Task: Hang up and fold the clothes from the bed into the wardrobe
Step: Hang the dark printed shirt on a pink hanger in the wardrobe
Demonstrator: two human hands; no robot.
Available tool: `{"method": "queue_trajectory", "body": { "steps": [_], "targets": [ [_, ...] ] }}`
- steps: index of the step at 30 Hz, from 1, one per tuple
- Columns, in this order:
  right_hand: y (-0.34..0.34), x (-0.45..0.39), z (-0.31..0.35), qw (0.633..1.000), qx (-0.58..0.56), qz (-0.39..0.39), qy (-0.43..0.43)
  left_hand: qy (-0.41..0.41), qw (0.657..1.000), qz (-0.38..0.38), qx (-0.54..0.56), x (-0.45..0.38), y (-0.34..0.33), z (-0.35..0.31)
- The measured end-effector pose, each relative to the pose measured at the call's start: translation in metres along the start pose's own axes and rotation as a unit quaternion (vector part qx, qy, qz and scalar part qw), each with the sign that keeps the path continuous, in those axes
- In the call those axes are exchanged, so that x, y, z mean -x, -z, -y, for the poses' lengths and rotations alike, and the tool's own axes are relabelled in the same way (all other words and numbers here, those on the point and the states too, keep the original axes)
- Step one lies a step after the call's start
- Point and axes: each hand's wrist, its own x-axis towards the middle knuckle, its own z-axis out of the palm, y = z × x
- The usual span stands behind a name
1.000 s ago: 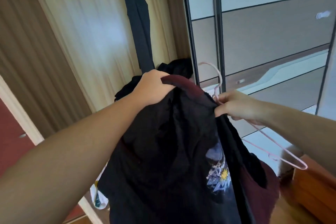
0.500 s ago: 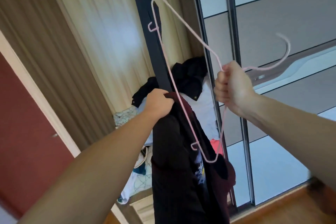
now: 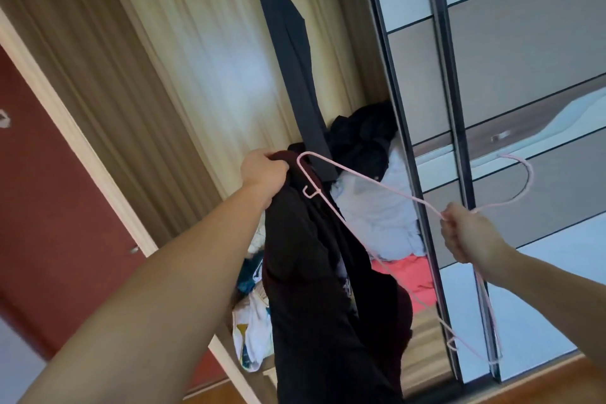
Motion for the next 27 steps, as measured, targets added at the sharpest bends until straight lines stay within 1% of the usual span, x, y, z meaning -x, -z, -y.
{"method": "queue_trajectory", "body": {
  "steps": [3, 6, 8, 10, 13, 16, 19, 20, 21, 22, 24, 25, 26, 27],
  "targets": [
    [-0.001, 0.001, 0.006, 0.998, 0.054, 0.000, 0.020, 0.000, 1.000, -0.022, 0.020, -0.004, 0.007, -0.002],
    [-0.005, 0.012, 0.014, 0.983, 0.173, 0.011, 0.053, -0.015, 0.999, -0.038, 0.023, 0.000, 0.013, -0.006],
    [-0.014, 0.018, 0.015, 0.973, 0.219, 0.010, 0.069, -0.051, 0.998, -0.031, -0.005, 0.006, 0.013, -0.009],
    [-0.034, 0.020, 0.021, 0.967, 0.239, 0.020, 0.084, -0.098, 0.994, 0.001, -0.049, 0.016, 0.005, -0.014],
    [-0.065, 0.021, 0.037, 0.967, 0.236, 0.008, 0.098, -0.166, 0.978, 0.055, -0.114, 0.035, -0.011, -0.025],
    [-0.078, 0.023, 0.050, 0.974, 0.205, -0.007, 0.095, -0.191, 0.967, 0.058, -0.160, 0.046, -0.018, -0.026],
    [-0.078, 0.023, 0.057, 0.984, 0.164, -0.013, 0.072, -0.219, 0.952, 0.068, -0.202, 0.050, -0.023, -0.024],
    [-0.077, 0.022, 0.061, 0.987, 0.147, -0.016, 0.062, -0.232, 0.942, 0.087, -0.226, 0.050, -0.025, -0.024],
    [-0.075, 0.021, 0.065, 0.990, 0.129, -0.018, 0.054, -0.253, 0.925, 0.110, -0.263, 0.051, -0.026, -0.025],
    [-0.071, 0.021, 0.068, 0.992, 0.112, -0.019, 0.050, -0.285, 0.896, 0.124, -0.317, 0.050, -0.025, -0.026],
    [-0.063, 0.020, 0.073, 0.995, 0.085, -0.017, 0.049, -0.376, 0.818, 0.116, -0.420, 0.048, -0.022, -0.028],
    [-0.059, 0.020, 0.073, 0.996, 0.073, -0.020, 0.049, -0.415, 0.789, 0.112, -0.440, 0.045, -0.022, -0.028],
    [-0.055, 0.019, 0.072, 0.997, 0.056, -0.026, 0.047, -0.432, 0.774, 0.129, -0.445, 0.043, -0.023, -0.029],
    [-0.051, 0.018, 0.070, 0.998, 0.038, -0.030, 0.046, -0.431, 0.770, 0.169, -0.439, 0.042, -0.024, -0.031]
  ]
}}
